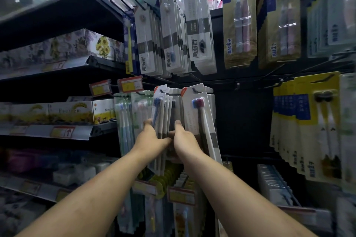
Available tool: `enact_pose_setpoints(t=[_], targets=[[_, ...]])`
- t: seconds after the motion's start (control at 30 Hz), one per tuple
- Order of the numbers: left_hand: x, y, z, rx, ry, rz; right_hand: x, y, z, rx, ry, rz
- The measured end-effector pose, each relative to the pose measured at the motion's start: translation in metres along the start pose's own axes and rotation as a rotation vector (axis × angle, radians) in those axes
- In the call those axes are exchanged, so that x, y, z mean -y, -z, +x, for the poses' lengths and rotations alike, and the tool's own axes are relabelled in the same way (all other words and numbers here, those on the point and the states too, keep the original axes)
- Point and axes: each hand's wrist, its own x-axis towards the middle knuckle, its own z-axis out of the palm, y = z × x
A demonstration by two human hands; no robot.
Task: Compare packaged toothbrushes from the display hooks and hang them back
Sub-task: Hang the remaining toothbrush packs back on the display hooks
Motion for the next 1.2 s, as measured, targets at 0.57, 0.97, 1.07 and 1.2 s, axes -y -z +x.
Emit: enact_pose_setpoints(t=[0.57, 0.97, 1.07, 1.2], targets=[[0.001, 0.002, 0.0, -0.007, -0.006, -0.03, -0.014, -0.006, 0.005, 0.055, -0.001, 0.016], [-0.001, 0.001, -0.005, 0.018, 0.019, -0.051, -0.013, 0.0, -0.006, 0.017, 0.105, -0.091], [-0.002, 0.003, -0.007, 0.019, 0.015, -0.051, -0.016, 0.0, 0.003, -0.005, 0.082, -0.014], [-0.002, 0.003, -0.007, 0.009, 0.017, -0.062, -0.017, 0.007, 0.003, -0.028, 0.079, 0.047]])
